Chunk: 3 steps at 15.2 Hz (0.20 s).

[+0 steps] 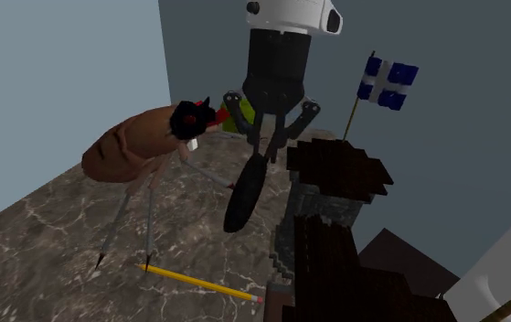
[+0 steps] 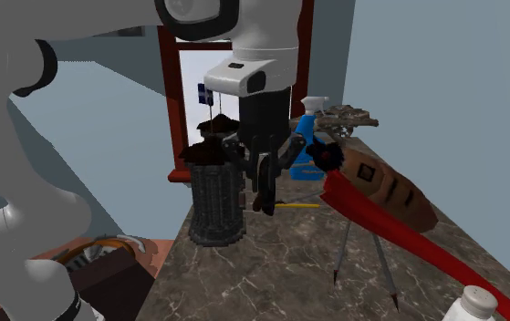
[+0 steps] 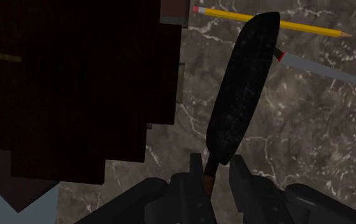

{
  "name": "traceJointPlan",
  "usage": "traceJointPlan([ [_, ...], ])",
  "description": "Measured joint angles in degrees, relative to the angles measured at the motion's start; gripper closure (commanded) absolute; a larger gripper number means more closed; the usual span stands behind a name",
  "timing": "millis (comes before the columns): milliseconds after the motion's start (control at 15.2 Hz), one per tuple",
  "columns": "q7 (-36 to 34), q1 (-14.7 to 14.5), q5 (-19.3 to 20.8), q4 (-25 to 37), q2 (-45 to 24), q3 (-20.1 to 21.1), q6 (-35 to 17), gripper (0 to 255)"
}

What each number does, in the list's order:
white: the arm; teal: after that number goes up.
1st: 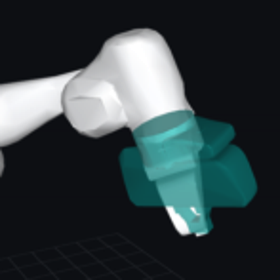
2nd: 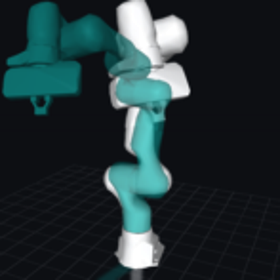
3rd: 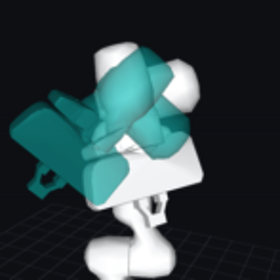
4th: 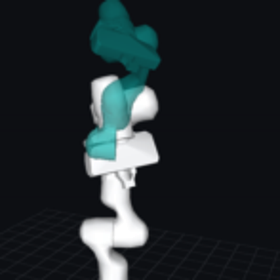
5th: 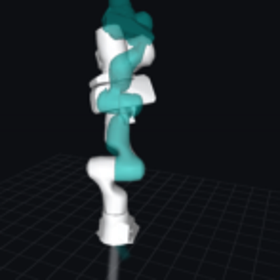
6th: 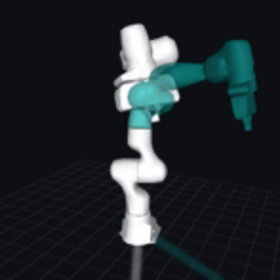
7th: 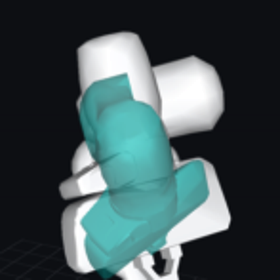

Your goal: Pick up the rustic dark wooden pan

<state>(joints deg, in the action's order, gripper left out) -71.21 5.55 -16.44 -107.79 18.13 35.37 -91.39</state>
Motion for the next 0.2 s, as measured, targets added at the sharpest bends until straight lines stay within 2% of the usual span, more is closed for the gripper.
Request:
traceJointPlan([
  [198, -0.4, 0.1, 0.3, 2.5, -0.5, -0.1, 2.1, 255],
])
